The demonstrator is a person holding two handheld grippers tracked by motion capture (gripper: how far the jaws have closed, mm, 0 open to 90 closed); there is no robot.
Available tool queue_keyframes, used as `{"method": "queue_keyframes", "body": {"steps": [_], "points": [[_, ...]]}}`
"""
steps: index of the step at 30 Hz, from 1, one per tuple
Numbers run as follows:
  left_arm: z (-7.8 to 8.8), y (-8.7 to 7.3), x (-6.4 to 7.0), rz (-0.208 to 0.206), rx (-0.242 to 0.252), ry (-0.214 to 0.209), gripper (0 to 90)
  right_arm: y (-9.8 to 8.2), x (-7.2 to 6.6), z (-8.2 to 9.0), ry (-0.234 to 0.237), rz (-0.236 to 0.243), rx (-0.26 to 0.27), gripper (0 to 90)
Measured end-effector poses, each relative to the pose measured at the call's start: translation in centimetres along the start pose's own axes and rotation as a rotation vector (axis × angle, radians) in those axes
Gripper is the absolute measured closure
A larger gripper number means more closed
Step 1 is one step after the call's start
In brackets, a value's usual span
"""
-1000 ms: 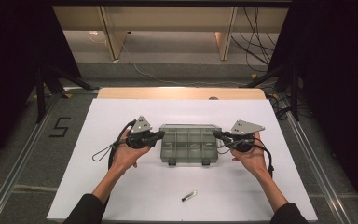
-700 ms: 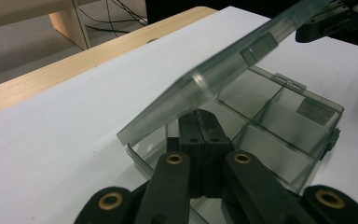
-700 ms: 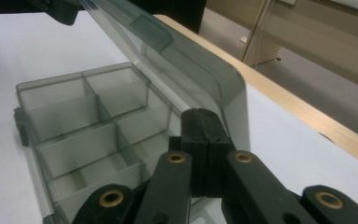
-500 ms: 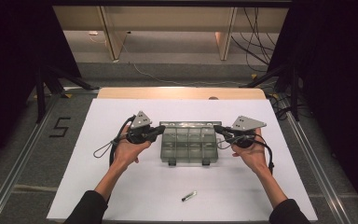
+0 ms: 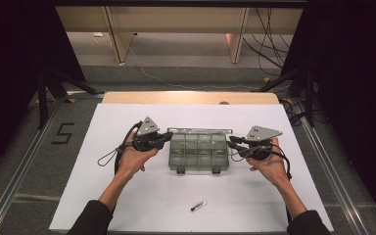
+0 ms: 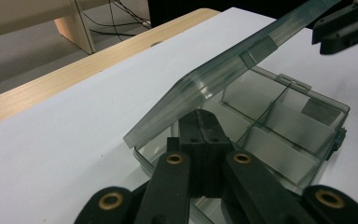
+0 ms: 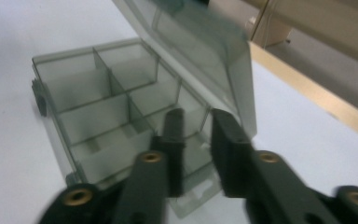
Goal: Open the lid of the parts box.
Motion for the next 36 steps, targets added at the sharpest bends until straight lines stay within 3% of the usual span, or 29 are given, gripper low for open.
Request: {"method": "queue_keyframes", "body": {"steps": [2,6,12,16,23,27,28,30,33,36], "points": [[0.0,0.0,0.0,0.001,0.000,-0.001,89.3,-0.2,0.3,-0.1,-0.015,-0.046,-0.038,54.4],[-0.1,-0.1,0.0,-0.005,-0.001,-0.005,89.0,-0.2,1.0,-0.4,-0.058,-0.056,-0.053,36.1],[0.0,-0.1,0.0,0.004,-0.001,-0.003,88.3,0.9,1.6,-1.1,-0.089,-0.068,-0.022,33.1],[-0.1,-0.2,0.0,0.001,-0.001,-0.007,87.1,1.6,1.8,-1.5,-0.093,-0.050,-0.005,39.4],[-0.3,-0.4,0.1,0.024,-0.004,-0.014,80.9,1.9,1.9,-1.7,-0.083,-0.034,-0.001,58.5],[-0.5,-1.0,0.1,0.043,-0.037,-0.024,74.2,2.0,1.8,-1.8,-0.069,-0.039,0.005,68.1],[-0.5,-1.4,0.1,0.039,-0.065,-0.034,69.6,2.1,1.8,-1.9,-0.067,-0.039,0.011,71.5],[-0.9,-1.9,0.4,0.070,-0.081,-0.039,68.7,2.2,1.8,-1.9,-0.067,-0.043,0.013,72.9],[-1.1,-2.8,0.6,0.058,-0.135,-0.054,64.0,2.5,1.9,-2.0,-0.093,-0.041,0.030,75.4],[-1.6,-3.5,1.0,0.085,-0.183,-0.064,60.1,2.8,2.0,-2.0,-0.111,-0.053,0.015,78.5]]}}
Point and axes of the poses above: each handheld gripper's, and its own axes: z roughly backward along the jaws, y roughly out of its top, x roughly to its right, the point moved 3 cm from there along -z, roughly forward along the jaws, and after that the axes turned 14 degrees about -z, right-handed, at the moved point
